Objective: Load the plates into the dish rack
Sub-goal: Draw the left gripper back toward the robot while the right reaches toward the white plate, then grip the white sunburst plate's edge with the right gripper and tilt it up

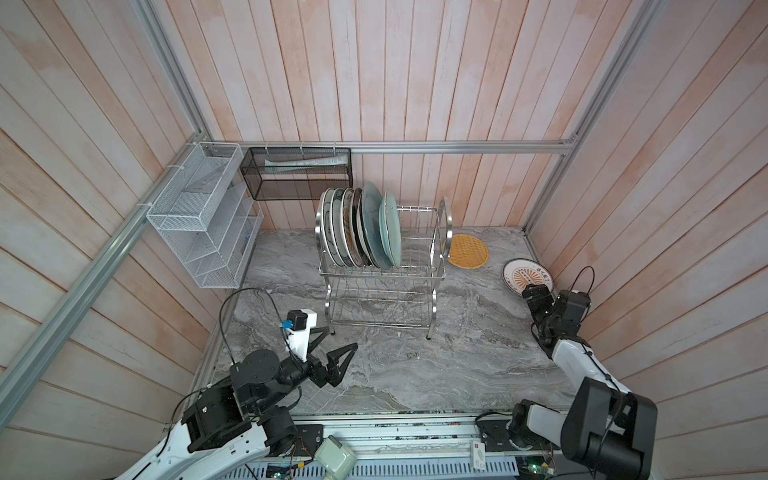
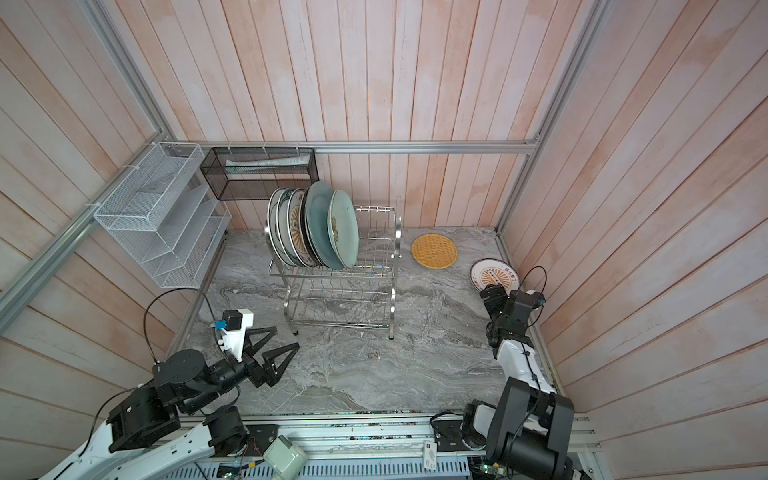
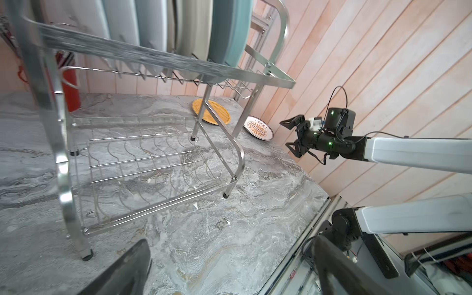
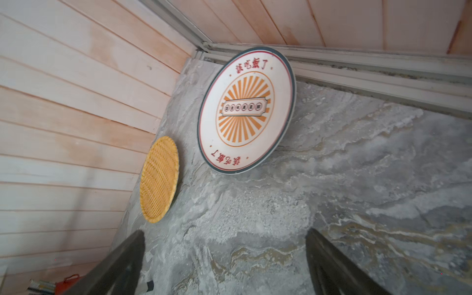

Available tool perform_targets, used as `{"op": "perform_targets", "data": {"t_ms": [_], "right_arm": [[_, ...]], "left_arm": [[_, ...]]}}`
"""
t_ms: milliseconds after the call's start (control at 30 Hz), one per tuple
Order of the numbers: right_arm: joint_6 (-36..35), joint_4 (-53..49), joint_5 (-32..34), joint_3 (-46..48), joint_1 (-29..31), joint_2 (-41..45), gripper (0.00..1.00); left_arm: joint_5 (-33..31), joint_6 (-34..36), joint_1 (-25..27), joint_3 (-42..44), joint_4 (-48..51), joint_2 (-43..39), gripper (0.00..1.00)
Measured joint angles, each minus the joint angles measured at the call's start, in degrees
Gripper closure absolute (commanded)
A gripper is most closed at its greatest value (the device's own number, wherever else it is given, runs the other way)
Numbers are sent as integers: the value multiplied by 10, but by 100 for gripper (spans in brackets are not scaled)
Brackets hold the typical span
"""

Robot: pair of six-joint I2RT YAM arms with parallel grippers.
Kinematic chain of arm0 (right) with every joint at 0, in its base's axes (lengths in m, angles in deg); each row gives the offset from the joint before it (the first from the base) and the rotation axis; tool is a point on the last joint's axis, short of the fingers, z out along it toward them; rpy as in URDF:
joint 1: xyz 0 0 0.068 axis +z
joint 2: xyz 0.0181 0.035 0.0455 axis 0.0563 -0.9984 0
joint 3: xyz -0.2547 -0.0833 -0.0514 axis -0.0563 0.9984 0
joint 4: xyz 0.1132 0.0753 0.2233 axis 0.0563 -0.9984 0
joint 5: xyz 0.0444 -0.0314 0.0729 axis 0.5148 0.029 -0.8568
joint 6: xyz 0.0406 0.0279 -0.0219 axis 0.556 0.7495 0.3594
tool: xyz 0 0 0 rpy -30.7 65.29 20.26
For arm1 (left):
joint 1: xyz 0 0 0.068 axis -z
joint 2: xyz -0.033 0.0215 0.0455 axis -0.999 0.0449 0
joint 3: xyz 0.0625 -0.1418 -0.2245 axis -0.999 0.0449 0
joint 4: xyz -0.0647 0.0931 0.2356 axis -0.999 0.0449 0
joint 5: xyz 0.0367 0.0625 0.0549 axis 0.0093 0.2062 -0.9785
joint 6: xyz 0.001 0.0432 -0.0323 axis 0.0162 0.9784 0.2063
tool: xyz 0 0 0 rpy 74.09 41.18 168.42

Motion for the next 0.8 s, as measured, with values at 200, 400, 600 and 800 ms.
{"op": "perform_targets", "data": {"t_ms": [200, 400, 600, 800], "right_arm": [[23, 37, -12, -40, -33, -99, 6], [28, 84, -81, -82, -86, -204, 21], [28, 115, -136, -103, -103, -281, 26], [32, 156, -180, -131, -108, -330, 32]], "left_arm": [[-50, -15, 0, 1, 11, -49, 0], [-71, -22, 0, 2, 16, -57, 0], [-81, -24, 0, 2, 26, -48, 0], [-66, -21, 0, 2, 23, -36, 0]]}}
